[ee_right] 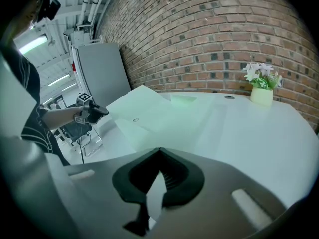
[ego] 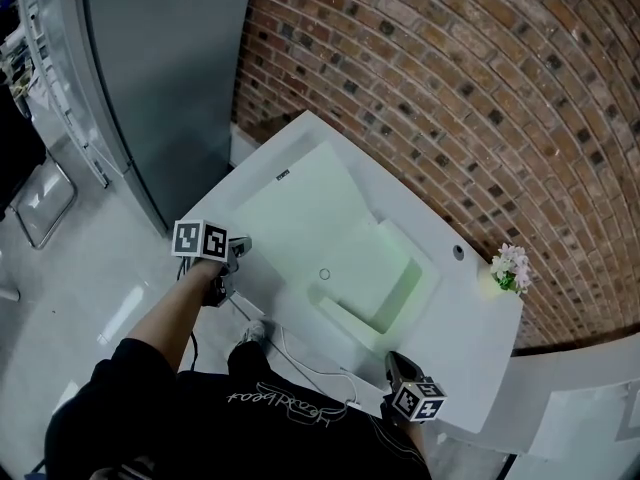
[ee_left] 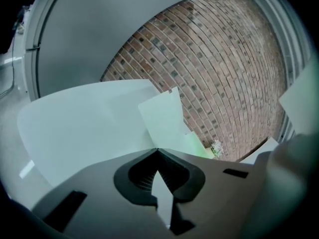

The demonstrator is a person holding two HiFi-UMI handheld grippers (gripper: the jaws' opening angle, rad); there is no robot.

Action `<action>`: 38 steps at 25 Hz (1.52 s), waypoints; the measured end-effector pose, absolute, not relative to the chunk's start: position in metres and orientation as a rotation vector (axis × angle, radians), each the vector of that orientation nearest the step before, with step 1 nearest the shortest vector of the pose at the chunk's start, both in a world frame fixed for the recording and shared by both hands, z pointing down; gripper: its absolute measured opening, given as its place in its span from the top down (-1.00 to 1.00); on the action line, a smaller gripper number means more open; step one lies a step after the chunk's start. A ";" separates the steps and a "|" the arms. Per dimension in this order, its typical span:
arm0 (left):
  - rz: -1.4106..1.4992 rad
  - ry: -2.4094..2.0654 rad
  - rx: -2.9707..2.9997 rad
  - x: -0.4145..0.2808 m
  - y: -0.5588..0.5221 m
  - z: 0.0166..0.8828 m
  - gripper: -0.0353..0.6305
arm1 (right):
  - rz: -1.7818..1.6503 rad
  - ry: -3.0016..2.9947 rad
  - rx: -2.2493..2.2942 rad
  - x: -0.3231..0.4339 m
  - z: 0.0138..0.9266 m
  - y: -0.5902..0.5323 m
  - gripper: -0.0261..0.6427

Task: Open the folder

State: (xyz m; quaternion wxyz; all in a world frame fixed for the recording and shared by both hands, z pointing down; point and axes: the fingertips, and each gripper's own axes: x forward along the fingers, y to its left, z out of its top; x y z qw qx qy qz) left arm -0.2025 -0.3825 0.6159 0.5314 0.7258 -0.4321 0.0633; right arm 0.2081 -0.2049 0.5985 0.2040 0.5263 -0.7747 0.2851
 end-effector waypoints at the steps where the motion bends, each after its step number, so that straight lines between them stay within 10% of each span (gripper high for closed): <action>1: 0.156 -1.031 1.723 -0.203 -0.382 0.618 0.88 | 0.794 -2.164 1.471 0.209 0.598 -0.206 0.91; 38: 0.014 -0.538 2.282 -0.111 -0.273 0.464 0.72 | 0.992 -2.656 1.677 0.195 0.449 -0.133 0.91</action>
